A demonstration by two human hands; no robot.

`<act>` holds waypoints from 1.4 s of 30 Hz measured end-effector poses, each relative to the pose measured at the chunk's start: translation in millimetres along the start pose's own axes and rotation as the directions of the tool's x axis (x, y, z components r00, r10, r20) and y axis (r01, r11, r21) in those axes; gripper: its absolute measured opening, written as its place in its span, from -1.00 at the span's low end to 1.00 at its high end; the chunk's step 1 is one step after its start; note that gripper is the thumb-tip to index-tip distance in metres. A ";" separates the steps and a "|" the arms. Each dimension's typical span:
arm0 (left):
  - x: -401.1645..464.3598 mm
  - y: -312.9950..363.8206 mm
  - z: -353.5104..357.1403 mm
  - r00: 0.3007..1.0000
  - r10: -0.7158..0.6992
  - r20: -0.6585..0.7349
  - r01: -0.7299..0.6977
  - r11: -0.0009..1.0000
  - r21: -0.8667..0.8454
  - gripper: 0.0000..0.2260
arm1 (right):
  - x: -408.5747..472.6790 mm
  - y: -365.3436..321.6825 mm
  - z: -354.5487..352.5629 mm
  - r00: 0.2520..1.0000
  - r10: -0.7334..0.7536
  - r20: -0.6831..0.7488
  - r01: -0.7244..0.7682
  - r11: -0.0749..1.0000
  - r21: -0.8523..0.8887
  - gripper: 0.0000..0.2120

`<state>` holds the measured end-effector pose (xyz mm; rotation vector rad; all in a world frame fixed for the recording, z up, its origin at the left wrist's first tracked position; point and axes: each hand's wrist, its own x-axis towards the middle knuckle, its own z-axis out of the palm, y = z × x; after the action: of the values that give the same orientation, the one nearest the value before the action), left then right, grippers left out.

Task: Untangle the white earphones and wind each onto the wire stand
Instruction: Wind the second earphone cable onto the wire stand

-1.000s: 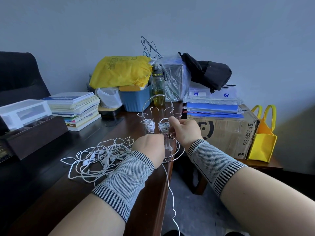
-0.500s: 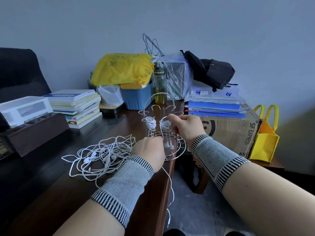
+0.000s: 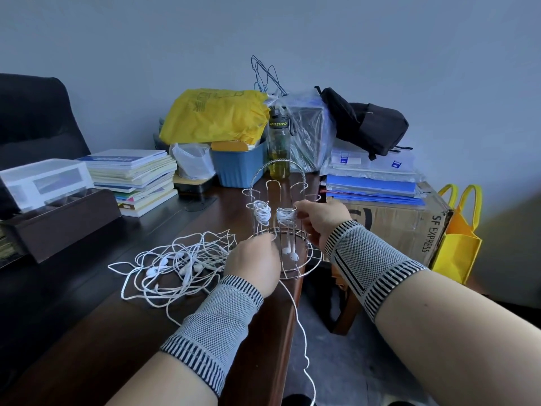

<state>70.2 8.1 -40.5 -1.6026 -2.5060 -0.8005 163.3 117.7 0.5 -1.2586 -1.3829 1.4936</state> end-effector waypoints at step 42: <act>14.9 12.4 -62.1 0.945 0.161 0.285 -0.128 0.983 -0.132 -0.77 | -19.1 55.2 -9.8 0.606 -0.755 0.251 0.792 0.545 -0.274 -0.91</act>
<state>60.4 -3.7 22.8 -2.0574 -2.5296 -0.7449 183.2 93.7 -49.8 -0.5635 -2.0001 0.6788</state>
